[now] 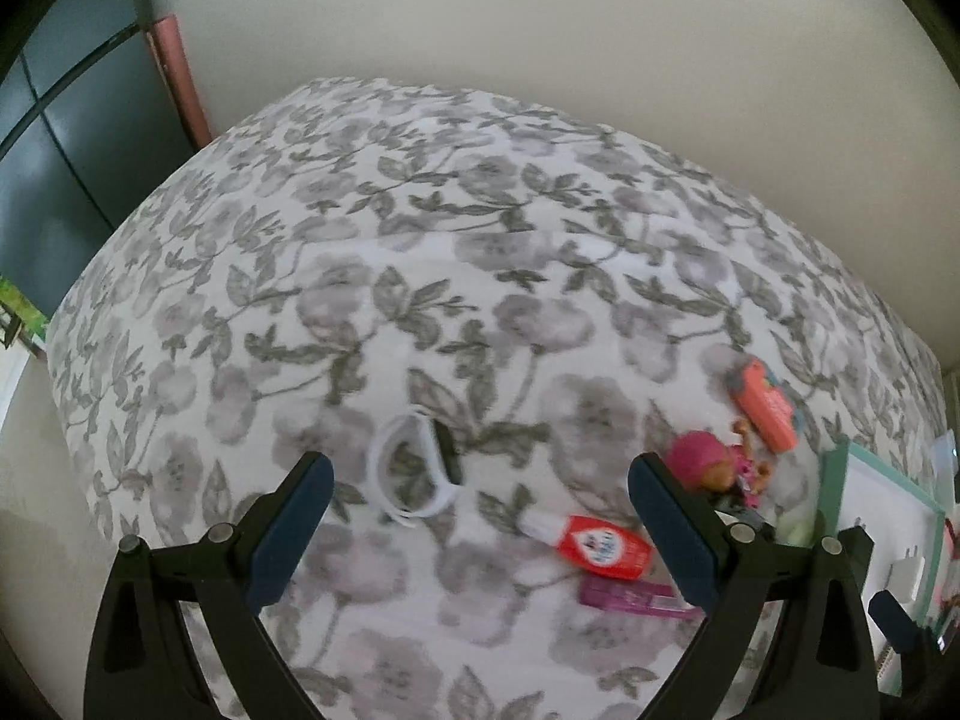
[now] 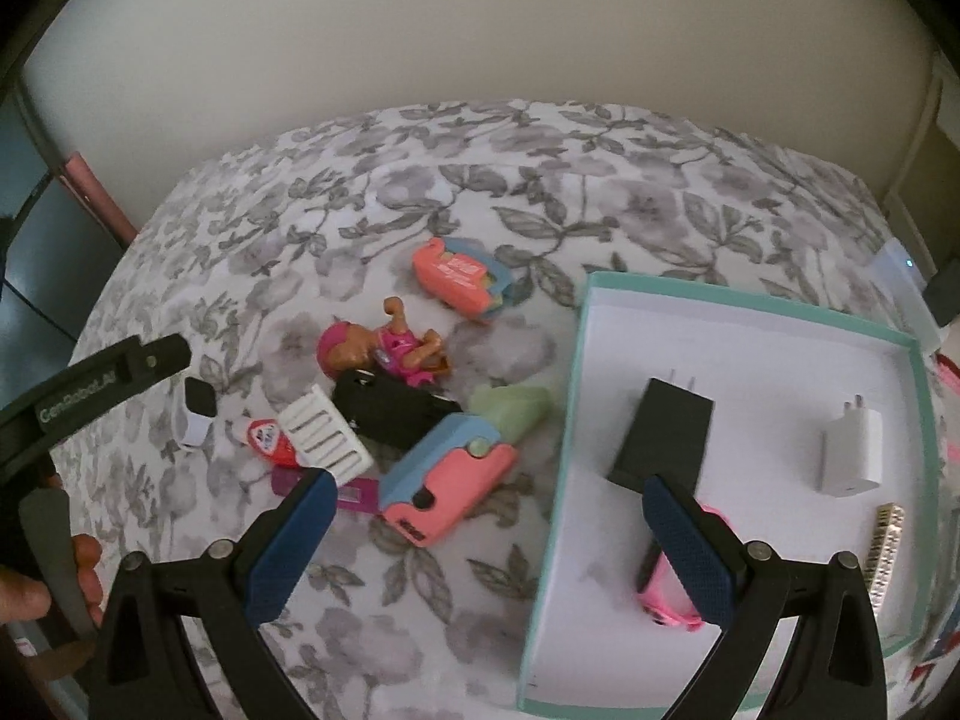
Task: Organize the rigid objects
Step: 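Move both grippers back toward the remaining objects on the bed, then grasp the white watch band with left gripper while right grasps the pink-blue inaer device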
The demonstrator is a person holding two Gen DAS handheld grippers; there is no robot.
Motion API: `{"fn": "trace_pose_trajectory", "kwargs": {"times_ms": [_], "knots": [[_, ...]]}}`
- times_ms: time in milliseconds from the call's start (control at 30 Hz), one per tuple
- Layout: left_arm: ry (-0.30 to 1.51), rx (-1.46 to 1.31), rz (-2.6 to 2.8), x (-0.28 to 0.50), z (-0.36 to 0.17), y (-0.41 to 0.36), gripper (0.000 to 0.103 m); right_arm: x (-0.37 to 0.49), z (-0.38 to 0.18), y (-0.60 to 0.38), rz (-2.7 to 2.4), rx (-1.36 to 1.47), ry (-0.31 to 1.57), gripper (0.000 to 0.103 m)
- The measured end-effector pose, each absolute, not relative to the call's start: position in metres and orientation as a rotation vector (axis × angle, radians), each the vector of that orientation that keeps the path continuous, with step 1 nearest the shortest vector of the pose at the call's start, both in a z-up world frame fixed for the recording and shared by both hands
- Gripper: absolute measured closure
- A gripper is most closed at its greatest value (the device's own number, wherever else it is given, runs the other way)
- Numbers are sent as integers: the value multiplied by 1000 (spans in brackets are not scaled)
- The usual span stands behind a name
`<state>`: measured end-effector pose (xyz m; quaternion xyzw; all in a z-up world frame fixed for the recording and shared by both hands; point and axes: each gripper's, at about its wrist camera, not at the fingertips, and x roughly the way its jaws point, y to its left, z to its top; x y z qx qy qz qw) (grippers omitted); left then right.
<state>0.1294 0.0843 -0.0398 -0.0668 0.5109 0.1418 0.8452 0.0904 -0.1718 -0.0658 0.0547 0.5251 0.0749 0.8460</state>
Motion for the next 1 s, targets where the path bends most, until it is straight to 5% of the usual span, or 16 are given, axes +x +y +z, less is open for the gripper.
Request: {"fn": "trace_pose_trajectory", "kwargs": {"times_ms": [400, 1000], "knots": [[1136, -302, 326, 133, -64, 153, 4, 99, -86, -157, 149, 125, 1138, 1], [1252, -304, 258, 155, -117, 155, 9, 112, -107, -167, 68, 200, 1165, 24]]}}
